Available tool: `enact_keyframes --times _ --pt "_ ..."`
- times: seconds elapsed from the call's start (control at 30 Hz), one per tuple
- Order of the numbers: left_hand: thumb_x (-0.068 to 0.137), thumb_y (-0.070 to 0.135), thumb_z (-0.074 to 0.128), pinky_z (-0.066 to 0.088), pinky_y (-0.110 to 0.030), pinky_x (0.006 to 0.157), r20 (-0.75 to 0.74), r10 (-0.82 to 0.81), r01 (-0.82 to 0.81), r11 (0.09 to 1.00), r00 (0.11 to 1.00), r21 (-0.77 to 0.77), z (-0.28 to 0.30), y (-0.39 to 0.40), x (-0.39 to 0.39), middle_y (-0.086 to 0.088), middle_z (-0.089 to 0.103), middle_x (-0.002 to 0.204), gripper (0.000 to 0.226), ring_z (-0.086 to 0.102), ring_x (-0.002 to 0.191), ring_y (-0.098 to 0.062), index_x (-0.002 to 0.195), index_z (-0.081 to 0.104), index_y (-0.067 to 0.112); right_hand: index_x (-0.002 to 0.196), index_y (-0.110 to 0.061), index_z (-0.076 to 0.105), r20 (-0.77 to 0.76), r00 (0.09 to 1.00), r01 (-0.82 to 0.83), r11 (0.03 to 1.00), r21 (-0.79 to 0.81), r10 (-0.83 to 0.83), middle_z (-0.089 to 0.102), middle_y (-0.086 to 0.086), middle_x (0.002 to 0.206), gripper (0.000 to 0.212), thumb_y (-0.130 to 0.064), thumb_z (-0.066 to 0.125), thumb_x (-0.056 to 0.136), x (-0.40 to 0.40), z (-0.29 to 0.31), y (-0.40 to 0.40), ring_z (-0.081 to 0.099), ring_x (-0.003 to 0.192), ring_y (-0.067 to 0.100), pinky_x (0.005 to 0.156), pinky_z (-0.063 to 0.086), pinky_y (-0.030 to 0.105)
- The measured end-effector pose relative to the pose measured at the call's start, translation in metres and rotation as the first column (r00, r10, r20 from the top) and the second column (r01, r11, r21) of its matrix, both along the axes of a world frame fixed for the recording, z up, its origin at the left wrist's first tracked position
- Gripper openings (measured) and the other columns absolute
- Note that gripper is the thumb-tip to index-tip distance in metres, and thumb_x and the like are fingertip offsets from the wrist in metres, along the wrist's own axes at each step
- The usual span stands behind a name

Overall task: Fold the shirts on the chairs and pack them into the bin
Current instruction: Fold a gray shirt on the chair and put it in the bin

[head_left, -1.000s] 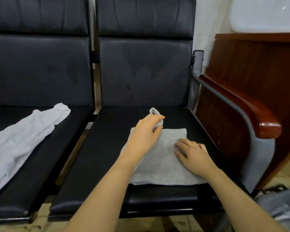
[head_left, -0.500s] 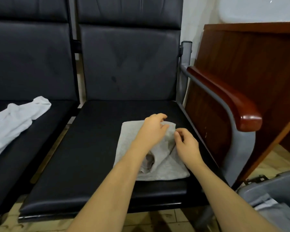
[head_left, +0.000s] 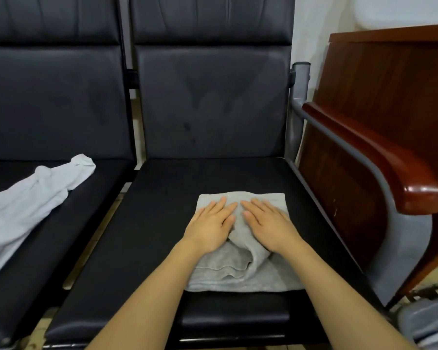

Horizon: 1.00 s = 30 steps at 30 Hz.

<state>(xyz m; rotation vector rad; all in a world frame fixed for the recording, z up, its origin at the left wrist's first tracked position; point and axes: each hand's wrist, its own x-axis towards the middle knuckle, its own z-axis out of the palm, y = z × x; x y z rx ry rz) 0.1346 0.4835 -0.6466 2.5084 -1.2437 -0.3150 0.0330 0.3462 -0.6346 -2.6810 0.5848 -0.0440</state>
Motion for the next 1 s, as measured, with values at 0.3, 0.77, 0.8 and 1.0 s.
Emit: enact_keyframes --times 0.3,0.77,0.8,1.0 --pt "0.101 0.047 0.019 -0.008 -0.038 0.118 -0.025 0.083 -0.083 0.996 0.996 0.016 0.0 -0.003 0.022 0.009 -0.001 0.159 0.051 -0.006 0.145 -0.009 0.149 0.007 0.04 0.151 -0.035 0.015 -0.12 0.969 0.209 0.976 -0.069 -0.216 0.003 -0.009 0.16 0.052 -0.048 0.012 0.101 0.013 -0.001 -0.016 -0.001 0.148 0.014 0.115 -0.011 0.046" --pt "0.099 0.05 0.026 -0.007 -0.034 0.118 -0.016 -0.104 0.105 0.99 0.994 0.097 0.012 0.063 -0.005 0.006 -0.003 0.159 0.055 -0.007 0.145 -0.008 0.15 0.009 0.036 0.124 -0.036 0.055 0.142 0.99 -0.016 1.0 0.024 0.013 0.051 -0.021 0.115 0.049 -0.057 0.062 0.081 -0.006 0.015 0.028 0.046 0.11 0.0 0.092 0.017 0.026" --pt "0.099 0.053 0.024 -0.007 -0.035 0.118 -0.001 -0.116 0.115 0.986 0.993 0.124 0.011 0.066 -0.008 0.006 -0.007 0.159 0.058 -0.01 0.145 -0.008 0.151 0.005 0.037 0.123 -0.036 0.055 0.135 0.991 -0.006 1.0 -0.004 0.006 0.049 -0.021 0.113 0.048 -0.058 0.062 0.08 -0.008 0.014 0.029 0.045 0.112 0.001 0.09 0.016 0.026" --pt "0.098 0.055 0.018 -0.003 -0.036 0.119 0.159 -0.103 0.083 0.988 0.982 0.127 0.008 0.067 -0.019 0.0 -0.001 0.16 0.061 -0.003 0.146 -0.013 0.151 0.005 0.029 0.091 -0.029 0.063 0.271 0.962 -0.004 1.0 -0.004 0.005 0.058 -0.015 0.097 0.01 -0.037 0.064 0.087 -0.015 0.013 0.047 0.05 0.097 0.002 0.094 0.019 0.029"
